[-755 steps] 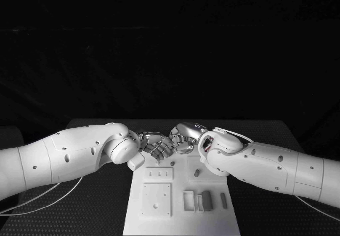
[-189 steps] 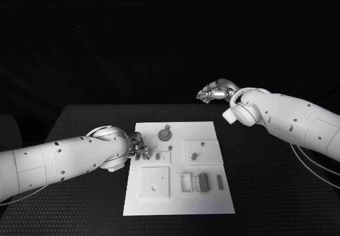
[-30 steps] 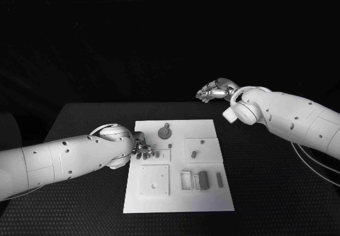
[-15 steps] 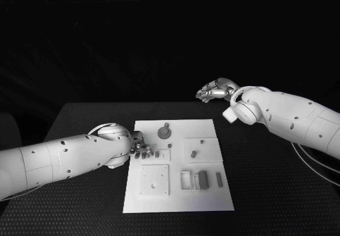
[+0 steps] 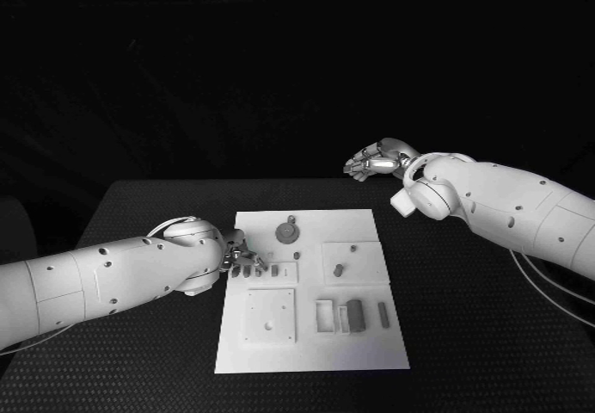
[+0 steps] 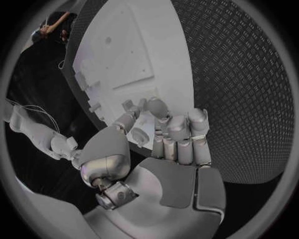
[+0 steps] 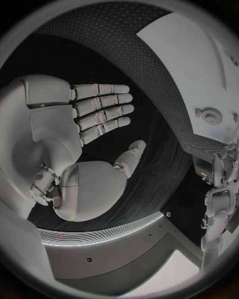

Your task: Assemble the parts on the task board

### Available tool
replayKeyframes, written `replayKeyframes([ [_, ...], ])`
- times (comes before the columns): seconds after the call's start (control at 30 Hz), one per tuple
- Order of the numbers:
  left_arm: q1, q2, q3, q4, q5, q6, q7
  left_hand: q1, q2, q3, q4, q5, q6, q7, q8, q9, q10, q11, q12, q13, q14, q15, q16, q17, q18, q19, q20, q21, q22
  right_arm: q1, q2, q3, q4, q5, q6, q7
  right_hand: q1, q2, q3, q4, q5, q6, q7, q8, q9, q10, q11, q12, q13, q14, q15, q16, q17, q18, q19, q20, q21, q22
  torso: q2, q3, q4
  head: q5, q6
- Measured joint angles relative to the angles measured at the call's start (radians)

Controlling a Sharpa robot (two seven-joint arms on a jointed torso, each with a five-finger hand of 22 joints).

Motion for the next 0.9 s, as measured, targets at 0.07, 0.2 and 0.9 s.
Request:
replayKeyframes([
  [0.07,-0.001,-0.002,0.000,0.001,0.008,-0.007,0.002,-0.001,-0.027,0.014,0.021,0.000,-0.006,-0.006,0.000,0.000,0.000,0.000,0.000,-0.004,-0.001,-0.001,0.000,-0.002,0.000,0.000,0.000,0.000,-0.002,-0.001,0.000,0.000,0.000,0.000,0.000,0.000,0.000,0.000,0.000,0.000,0.000,0.000,0.000,0.000,0.000,0.000,0.000,0.000,0.000,0.000,0.000,0.000,0.000,0.000,0.000,0.000,0.000,0.000,0.000,0.0001,0.0001,-0.001,0.000],
  [0.2,-0.001,-0.011,0.002,0.007,0.029,-0.028,0.006,0.007,-0.059,0.037,0.050,0.000,-0.025,0.007,-0.014,0.000,-0.005,0.005,-0.006,-0.011,-0.010,-0.002,-0.009,-0.007,0.000,0.000,0.000,-0.004,-0.005,-0.001,0.000,0.000,0.000,0.000,0.000,0.000,-0.003,0.003,0.000,0.000,0.000,0.000,0.000,0.000,0.000,0.000,0.000,0.000,0.000,0.000,0.000,0.000,0.000,0.000,0.000,0.000,0.000,0.000,0.000,0.0003,0.0006,-0.001,0.001],
  [0.9,0.017,-0.001,0.048,-0.005,0.217,-0.231,0.316,0.383,0.034,0.050,-0.174,0.000,-0.273,0.122,-0.112,-0.165,-0.320,0.173,-0.385,-0.248,-0.264,0.171,-0.408,-0.182,-0.071,-0.237,0.071,-0.287,-0.116,-0.009,-0.003,0.000,-0.013,0.000,0.001,0.000,-0.004,0.004,0.000,0.000,0.000,0.000,0.000,0.000,-0.001,0.000,0.000,0.000,0.000,0.000,0.000,0.000,-0.001,0.000,0.000,0.000,0.000,0.002,-0.001,0.0011,0.0002,-0.006,0.015],
])
